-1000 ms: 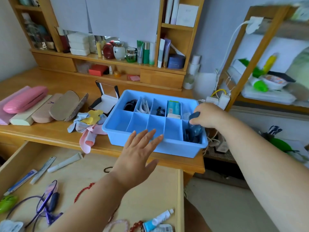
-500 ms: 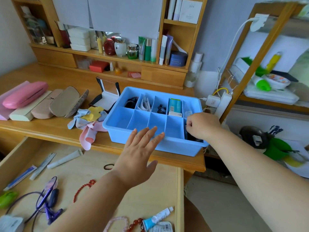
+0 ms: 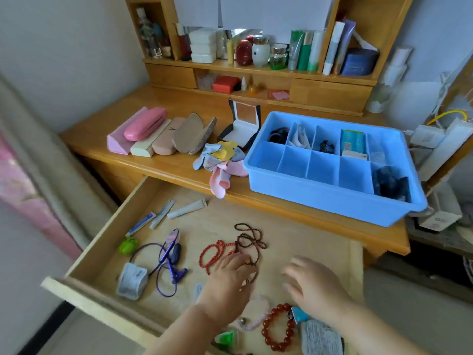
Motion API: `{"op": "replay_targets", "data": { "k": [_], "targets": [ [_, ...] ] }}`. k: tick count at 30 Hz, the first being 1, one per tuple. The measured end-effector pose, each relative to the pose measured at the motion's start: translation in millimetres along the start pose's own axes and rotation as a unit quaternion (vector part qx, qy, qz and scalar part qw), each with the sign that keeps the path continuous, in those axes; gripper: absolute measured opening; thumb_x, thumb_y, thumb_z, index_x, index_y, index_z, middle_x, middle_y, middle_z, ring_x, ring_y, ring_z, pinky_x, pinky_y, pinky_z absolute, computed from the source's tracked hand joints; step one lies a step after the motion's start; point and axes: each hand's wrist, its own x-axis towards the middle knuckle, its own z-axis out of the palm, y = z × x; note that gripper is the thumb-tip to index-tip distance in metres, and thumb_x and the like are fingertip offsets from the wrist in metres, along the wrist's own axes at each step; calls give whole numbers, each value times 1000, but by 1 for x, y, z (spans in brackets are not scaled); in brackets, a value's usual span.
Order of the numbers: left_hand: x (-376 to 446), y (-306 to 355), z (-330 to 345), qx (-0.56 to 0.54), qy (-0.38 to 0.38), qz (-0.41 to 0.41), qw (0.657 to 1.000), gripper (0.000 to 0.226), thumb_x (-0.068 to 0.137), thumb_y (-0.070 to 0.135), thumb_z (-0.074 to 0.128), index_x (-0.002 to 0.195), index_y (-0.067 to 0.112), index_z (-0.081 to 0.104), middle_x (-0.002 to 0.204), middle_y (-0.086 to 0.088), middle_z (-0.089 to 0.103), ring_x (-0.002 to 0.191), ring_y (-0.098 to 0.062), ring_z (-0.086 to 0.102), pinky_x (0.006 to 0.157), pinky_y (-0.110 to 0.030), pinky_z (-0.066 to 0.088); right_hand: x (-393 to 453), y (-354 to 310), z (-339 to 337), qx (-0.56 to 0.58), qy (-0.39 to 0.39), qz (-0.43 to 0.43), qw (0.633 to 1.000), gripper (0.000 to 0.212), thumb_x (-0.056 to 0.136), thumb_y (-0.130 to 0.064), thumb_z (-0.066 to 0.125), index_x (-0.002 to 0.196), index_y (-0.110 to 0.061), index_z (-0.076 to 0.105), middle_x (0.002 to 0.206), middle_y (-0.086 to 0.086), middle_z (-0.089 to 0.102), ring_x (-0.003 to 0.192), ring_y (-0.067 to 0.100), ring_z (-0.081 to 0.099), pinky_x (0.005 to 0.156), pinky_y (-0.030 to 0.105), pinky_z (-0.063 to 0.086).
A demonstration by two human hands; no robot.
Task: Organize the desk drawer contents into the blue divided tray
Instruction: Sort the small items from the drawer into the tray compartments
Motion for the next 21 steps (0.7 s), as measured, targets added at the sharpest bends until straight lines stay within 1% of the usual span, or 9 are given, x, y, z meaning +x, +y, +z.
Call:
{"op": "replay_targets", "data": {
  "k": [1,3,6,8,10,12,14,18,21],
  "targets": [
    [-11,-14,3,-10,-14,-38,999,41,92,28,46,133,31,50,147,13,35,138,-9,26,113,-18,14,-3,1,18,-1,-58,20,998,38,94,-44,46,128,-29,52,134,-10,45,122,13,44,97,26,36],
    [-30,-38,2,-48,-19,-120,992,37,91,23,49,128,27,54,138,11,44,129,-10,38,105,-16,26,-8,-1,39,13,-117,51,992,46,94,-48,44,138,-35,42,152,-10,24,137,15,27,108,29,26],
    [-44,-72,-7,-58,-10,-242,968,31,90,22,51,121,26,56,125,9,51,112,-10,54,90,-21,44,-17,-7,57,28,-133,43,990,44,94,-46,45,137,-39,40,156,-13,13,140,13,20,112,24,18],
    [-45,-87,-10,-33,-45,-293,955,31,89,30,53,120,27,55,123,8,53,107,-12,56,85,-25,47,-22,-10,62,32,-142,34,989,43,93,-42,48,136,-43,42,157,-13,9,141,12,18,114,23,16],
    [-43,-91,-10,-29,-104,-321,941,31,85,41,57,112,27,55,114,6,57,98,-15,58,79,-28,49,-26,-11,62,39,-144,27,989,43,93,-39,51,134,-47,42,157,-14,5,142,11,15,115,23,15],
    [-42,-85,-8,-16,-153,-325,933,43,75,54,64,106,27,51,104,7,56,88,-14,56,68,-28,46,-27,-11,60,48,-142,22,989,43,92,-37,53,132,-49,43,157,-15,6,142,9,15,115,20,13],
    [-39,-75,-2,4,-162,-316,935,53,71,57,68,107,25,46,101,6,57,85,-13,53,66,-26,42,-26,-12,57,62,-139,25,988,41,91,-35,55,131,-45,47,157,-14,9,142,8,16,114,19,12],
    [-30,-54,8,50,-170,-293,940,55,73,47,72,111,19,44,106,0,59,95,-20,58,73,-30,45,-22,-23,55,69,-135,49,987,43,92,-37,54,134,-38,45,155,-13,17,142,11,19,115,24,15],
    [-31,-50,6,91,-172,-255,947,49,80,44,66,119,23,46,111,-1,57,101,-22,56,79,-32,44,-11,-39,51,108,-112,35,987,39,92,-38,54,131,-37,50,141,-20,38,131,6,36,105,17,26]
  ]
}}
